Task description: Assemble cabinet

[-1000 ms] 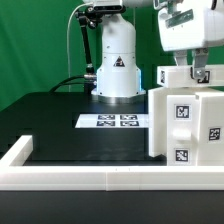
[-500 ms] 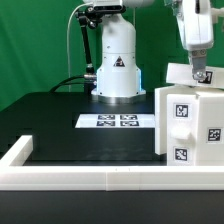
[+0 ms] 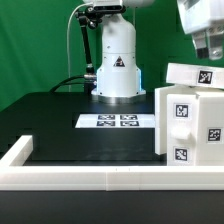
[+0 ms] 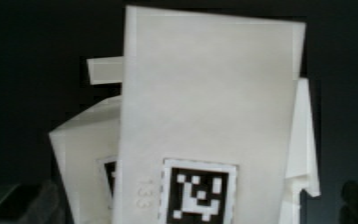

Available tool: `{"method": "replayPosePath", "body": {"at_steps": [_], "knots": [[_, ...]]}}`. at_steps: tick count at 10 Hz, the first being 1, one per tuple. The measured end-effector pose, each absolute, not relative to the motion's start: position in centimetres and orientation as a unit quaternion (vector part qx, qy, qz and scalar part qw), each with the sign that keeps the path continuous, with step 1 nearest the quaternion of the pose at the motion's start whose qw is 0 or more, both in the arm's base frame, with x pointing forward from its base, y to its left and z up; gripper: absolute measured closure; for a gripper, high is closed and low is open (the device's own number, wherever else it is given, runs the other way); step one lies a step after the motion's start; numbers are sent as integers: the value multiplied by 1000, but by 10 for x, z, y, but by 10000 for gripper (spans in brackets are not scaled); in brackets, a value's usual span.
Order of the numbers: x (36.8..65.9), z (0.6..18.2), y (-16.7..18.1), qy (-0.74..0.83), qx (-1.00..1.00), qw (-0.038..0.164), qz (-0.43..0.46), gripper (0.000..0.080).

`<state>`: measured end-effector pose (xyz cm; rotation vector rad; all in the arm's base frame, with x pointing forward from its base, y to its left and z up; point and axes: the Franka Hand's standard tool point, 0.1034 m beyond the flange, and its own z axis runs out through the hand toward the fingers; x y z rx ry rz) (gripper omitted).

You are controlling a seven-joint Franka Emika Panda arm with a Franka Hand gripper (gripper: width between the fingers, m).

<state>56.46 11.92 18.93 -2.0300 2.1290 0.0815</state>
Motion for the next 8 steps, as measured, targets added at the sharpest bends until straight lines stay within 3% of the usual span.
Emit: {"method": "replayPosePath", "body": {"at_steps": [1,4,8], "knots": [[567,192,120,724,-680,107,29,3],[566,189,121,713,-693,104,29,3],[568,191,135,579,-810,82,44,3]]}}
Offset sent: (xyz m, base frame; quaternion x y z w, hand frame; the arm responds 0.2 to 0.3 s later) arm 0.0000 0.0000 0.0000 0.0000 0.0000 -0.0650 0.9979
